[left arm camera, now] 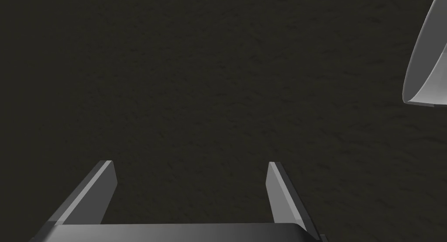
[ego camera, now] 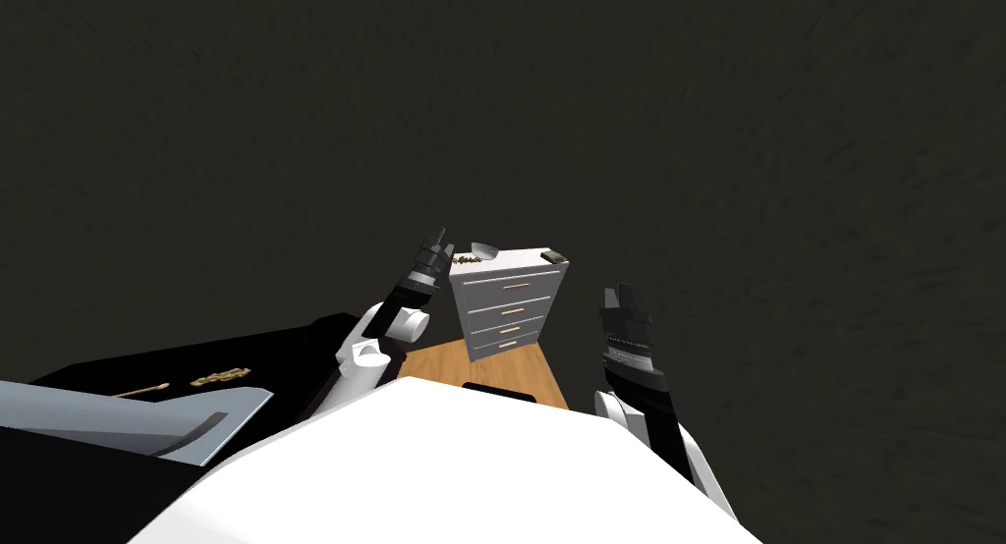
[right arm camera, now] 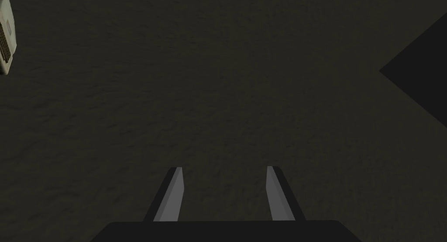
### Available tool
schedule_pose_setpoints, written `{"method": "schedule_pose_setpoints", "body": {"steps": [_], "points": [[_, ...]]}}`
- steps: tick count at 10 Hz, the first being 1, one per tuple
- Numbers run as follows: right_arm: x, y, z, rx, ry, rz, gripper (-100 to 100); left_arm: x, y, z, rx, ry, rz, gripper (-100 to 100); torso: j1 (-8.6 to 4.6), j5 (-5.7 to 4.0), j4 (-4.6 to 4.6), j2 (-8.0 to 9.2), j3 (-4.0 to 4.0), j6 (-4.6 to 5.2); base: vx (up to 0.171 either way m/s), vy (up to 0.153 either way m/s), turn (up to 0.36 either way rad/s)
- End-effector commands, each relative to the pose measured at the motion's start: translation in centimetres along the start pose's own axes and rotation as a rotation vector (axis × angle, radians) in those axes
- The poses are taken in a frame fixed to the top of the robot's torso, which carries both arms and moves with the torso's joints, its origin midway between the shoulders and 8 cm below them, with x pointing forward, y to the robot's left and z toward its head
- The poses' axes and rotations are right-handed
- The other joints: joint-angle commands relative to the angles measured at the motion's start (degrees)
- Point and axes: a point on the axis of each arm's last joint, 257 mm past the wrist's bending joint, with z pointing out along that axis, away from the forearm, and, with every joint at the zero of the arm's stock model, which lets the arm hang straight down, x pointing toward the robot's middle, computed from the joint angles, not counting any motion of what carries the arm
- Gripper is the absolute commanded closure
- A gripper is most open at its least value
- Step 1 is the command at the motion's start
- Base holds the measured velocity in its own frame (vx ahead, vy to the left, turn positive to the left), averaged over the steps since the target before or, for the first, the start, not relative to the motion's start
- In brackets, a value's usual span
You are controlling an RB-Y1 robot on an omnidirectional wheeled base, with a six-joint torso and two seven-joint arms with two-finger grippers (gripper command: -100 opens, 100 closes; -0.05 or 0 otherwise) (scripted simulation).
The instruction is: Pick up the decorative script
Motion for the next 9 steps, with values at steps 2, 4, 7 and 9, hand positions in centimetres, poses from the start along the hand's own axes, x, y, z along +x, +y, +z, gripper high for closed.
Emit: {"method": "schedule_pose_setpoints", "body": {"steps": [2, 4, 7, 9], "points": [[0.0, 0.0, 0.0, 0.0, 0.0, 0.0, 0, 0.2, 0.6, 1.0, -0.039, 0.009, -0.015, -100, -0.01, 0.0, 0.0, -0.01, 0.0, 0.0, -0.004, -0.007, 0.041], [0.0, 0.0, 0.0, 0.0, 0.0, 0.0, 0, 0.3, 0.9, 1.9, -0.065, 0.016, -0.032, -100, -0.01, 0.0, 0.0, -0.01, 0.0, 0.0, -0.002, -0.009, 0.047], [0.0, 0.0, 0.0, 0.0, 0.0, 0.0, 0, 0.4, 1.5, 2.8, -0.104, 0.021, -0.051, -100, 0.01, 0.0, 0.0, -0.02, -0.01, -0.01, 0.0, -0.003, 0.029], [0.0, 0.0, 0.0, 0.0, 0.0, 0.0, 0, 0.6, 1.4, 3.8, -0.117, 0.028, -0.072, -100, 0.01, 0.0, -0.01, -0.01, -0.01, 0.0, 0.001, -0.001, 0.026]]}}
